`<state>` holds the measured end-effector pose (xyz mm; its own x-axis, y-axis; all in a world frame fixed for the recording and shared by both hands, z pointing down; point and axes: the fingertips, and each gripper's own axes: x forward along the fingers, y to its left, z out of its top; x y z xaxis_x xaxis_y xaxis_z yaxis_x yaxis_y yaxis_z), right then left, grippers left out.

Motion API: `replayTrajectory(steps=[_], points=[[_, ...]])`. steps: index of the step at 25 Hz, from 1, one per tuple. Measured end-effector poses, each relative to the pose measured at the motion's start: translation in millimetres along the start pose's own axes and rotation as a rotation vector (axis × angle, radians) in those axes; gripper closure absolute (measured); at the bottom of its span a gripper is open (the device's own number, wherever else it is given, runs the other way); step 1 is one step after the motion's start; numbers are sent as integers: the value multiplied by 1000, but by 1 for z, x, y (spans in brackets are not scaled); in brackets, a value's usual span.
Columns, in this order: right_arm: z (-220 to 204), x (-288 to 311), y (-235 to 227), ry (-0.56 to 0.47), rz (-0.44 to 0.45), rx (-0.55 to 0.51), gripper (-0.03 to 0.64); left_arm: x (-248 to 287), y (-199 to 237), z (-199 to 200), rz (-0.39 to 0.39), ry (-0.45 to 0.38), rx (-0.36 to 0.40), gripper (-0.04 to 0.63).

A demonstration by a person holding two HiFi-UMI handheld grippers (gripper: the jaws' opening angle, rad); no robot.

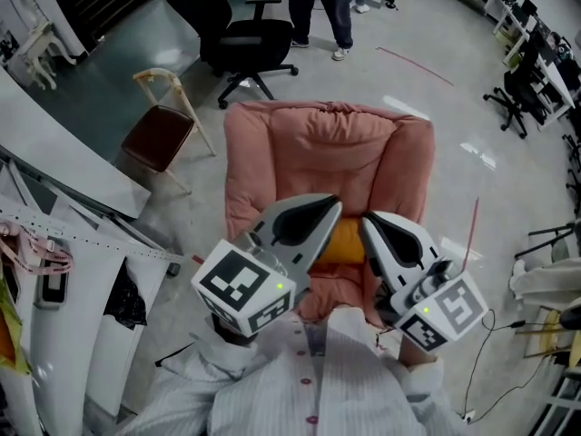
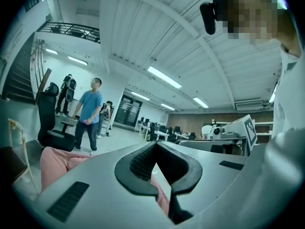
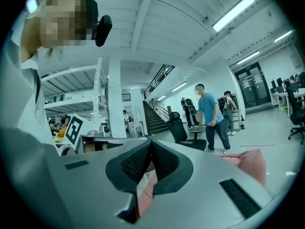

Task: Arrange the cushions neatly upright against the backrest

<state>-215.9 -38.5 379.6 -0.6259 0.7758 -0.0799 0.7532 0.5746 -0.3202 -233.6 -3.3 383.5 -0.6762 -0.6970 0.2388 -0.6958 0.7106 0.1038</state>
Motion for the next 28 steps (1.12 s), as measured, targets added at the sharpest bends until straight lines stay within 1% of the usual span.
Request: replayTrajectory(steps=[8,14,24,28], points=[[7,-13,0,-17,-29,-10,603,0,-10,1,-5,-11,14,586],[2,-16,3,-8,-41,9,603,-2,-15,-4,-18,-4,2,586],[0,-15,-3,-1,-48,17,603,3,-14,-4,-16,0,4,586],[0,-13,-5,5,-45,16,603,4,-6,-2,-10,-5,-10,586]])
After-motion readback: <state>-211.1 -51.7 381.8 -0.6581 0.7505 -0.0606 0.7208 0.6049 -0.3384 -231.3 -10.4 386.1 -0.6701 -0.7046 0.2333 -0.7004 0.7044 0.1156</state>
